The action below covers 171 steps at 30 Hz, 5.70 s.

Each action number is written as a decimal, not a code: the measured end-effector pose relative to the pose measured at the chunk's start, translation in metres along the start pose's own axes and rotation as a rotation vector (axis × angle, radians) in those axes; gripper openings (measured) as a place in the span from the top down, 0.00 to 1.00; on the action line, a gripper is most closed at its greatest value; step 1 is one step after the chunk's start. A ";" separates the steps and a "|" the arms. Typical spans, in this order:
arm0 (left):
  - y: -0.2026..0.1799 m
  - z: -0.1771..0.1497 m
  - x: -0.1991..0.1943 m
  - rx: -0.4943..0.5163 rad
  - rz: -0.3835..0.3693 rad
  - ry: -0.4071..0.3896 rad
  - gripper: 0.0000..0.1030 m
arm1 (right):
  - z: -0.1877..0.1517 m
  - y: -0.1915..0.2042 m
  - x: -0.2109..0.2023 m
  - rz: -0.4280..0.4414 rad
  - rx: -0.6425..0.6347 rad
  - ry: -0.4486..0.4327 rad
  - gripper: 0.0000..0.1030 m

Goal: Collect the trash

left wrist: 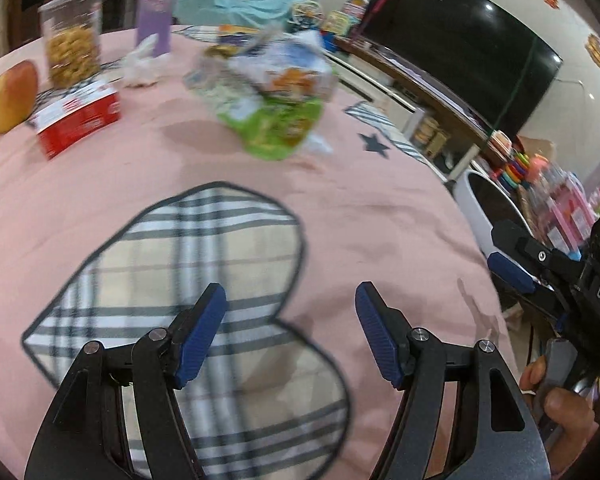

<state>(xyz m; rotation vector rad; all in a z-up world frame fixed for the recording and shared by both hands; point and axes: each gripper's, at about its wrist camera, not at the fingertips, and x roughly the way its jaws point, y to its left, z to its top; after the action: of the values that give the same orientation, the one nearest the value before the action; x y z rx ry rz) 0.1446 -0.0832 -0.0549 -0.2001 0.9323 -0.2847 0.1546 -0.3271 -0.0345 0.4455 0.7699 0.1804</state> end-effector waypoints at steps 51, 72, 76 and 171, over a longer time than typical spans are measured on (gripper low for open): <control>0.164 0.108 0.030 0.026 0.242 -0.101 0.33 | 0.037 0.103 0.158 0.022 -0.301 0.153 0.35; 0.153 0.073 0.009 -0.018 0.181 -0.084 0.38 | 0.032 0.111 0.131 0.099 -0.312 0.129 0.37; 0.152 0.081 0.014 -0.004 0.188 -0.096 0.28 | 0.036 0.125 0.154 0.070 -0.376 0.140 0.36; 0.055 0.020 0.007 0.358 0.100 -0.041 0.43 | -0.025 0.027 0.024 0.000 -0.073 0.045 0.68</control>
<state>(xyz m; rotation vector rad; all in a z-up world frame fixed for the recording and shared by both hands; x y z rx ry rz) 0.1737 -0.0328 -0.0642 0.1686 0.8326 -0.3476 0.1547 -0.2873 -0.0533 0.3734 0.8043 0.2188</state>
